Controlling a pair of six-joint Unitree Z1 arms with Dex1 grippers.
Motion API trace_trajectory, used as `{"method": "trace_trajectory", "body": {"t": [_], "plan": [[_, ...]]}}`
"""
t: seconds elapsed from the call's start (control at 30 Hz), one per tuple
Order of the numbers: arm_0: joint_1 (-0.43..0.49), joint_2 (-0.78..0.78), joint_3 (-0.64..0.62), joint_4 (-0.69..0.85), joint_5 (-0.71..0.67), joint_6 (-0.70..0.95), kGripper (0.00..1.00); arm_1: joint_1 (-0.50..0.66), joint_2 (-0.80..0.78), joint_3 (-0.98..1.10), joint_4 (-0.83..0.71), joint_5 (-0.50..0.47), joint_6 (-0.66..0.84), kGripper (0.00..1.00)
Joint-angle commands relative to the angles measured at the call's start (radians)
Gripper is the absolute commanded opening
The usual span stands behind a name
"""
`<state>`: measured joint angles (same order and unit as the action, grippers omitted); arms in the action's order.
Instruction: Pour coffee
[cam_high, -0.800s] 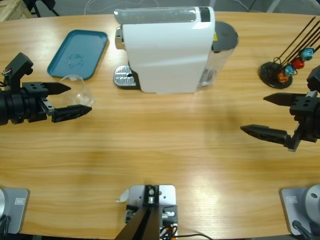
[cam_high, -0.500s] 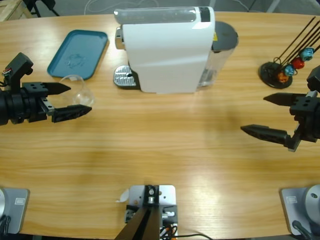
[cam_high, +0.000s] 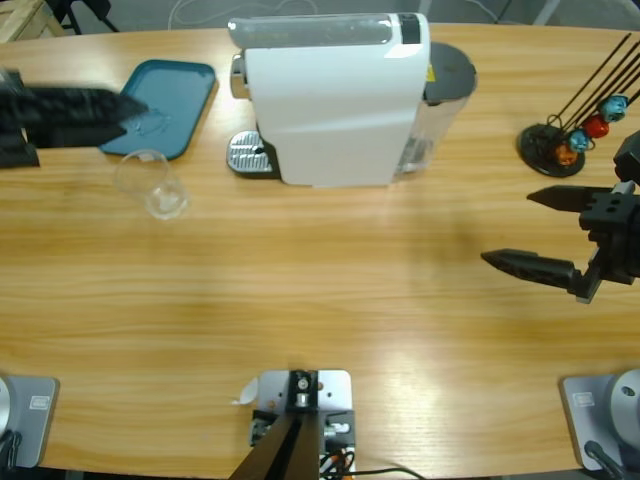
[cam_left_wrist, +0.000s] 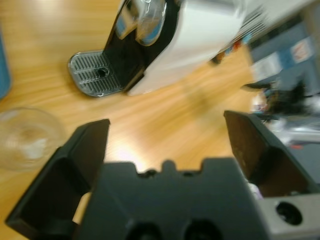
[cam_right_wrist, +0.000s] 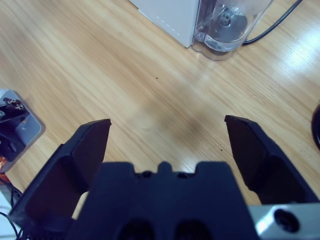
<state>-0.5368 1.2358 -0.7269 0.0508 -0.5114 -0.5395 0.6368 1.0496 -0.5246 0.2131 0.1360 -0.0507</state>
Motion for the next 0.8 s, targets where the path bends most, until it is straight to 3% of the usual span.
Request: {"method": "trace_trajectory", "body": {"t": [0.03, 0.37, 0.8], "plan": [[0.196, 0.2, -0.006, -0.215, -0.269, -0.241, 0.977, 0.01, 0.009, 0.009, -0.006, 0.013, -0.012, 1.0], [0.205, 0.394, -0.05, -0.493, -0.434, -0.427, 0.927, 0.01, 0.006, 0.009, -0.004, 0.012, -0.012, 1.0], [0.139, 0.522, -0.158, -0.537, -0.44, -0.478, 0.923, 0.01, -0.002, 0.009, -0.003, 0.011, -0.012, 1.0]]}}
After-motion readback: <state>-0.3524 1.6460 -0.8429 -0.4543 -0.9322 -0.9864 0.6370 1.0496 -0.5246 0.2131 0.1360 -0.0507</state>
